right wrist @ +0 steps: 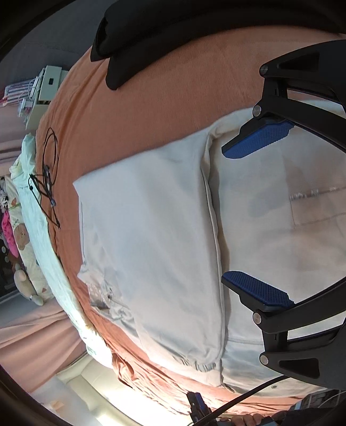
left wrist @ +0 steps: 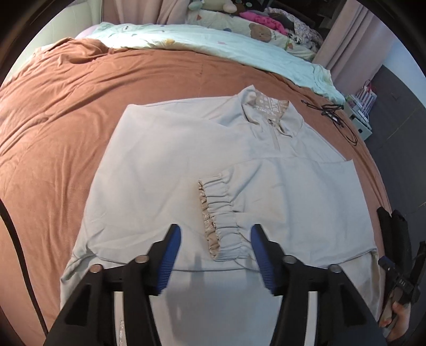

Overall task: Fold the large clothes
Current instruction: 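Move both open tools toward the drawstring hem of the jacket, then close both tools on the jacket hem beside the drawstring, then lift the hem with both tools and carry it toward the collar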

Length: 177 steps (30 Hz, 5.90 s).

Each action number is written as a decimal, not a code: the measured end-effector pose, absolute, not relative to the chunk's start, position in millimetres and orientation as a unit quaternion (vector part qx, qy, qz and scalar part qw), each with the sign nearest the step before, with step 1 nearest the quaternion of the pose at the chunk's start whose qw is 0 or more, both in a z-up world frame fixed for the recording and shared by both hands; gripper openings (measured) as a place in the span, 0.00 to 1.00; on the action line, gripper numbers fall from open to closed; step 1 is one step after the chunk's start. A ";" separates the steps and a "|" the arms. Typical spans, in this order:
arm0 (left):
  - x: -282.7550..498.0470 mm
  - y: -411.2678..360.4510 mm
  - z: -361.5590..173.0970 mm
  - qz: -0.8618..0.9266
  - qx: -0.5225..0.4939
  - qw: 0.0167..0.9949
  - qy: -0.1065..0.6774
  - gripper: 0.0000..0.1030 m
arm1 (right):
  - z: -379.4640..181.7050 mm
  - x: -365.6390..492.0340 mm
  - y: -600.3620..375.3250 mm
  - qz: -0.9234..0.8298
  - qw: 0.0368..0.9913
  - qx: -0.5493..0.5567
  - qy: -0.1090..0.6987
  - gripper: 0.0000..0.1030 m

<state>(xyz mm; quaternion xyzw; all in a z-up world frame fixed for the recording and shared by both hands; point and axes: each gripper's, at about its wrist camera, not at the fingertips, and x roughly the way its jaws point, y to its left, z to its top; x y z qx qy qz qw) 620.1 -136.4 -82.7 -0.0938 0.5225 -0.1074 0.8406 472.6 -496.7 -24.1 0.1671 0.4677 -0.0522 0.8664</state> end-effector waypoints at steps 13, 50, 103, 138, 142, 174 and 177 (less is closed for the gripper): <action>633.3 -179.0 -159.4 -0.135 -0.073 0.802 0.577 0.48 | -37.6 485.2 -518.3 -0.117 0.841 0.120 0.514 0.75; 539.5 -94.2 -53.3 -0.120 -0.058 0.873 0.469 0.97 | 13.6 401.8 -522.0 -0.064 0.875 0.146 0.456 0.94; 309.6 58.5 -150.2 -0.104 -0.180 0.846 0.491 0.45 | -45.2 178.9 -521.7 -0.016 0.881 0.274 0.385 0.71; 330.3 48.8 -182.3 -0.198 -0.326 0.778 0.499 0.39 | -120.7 186.8 -535.7 0.158 0.807 0.450 0.348 0.71; 331.3 49.6 -185.0 -0.188 -0.334 0.781 0.493 0.34 | -123.2 190.6 -530.0 0.136 0.811 0.448 0.351 0.71; 222.6 89.3 -53.1 -0.209 -0.328 0.838 0.383 0.09 | 7.6 32.5 -504.7 0.151 0.869 0.392 0.263 0.04; 203.1 92.4 -43.1 -0.210 -0.328 0.842 0.372 0.09 | 12.3 6.1 -501.8 0.159 0.873 0.380 0.261 0.04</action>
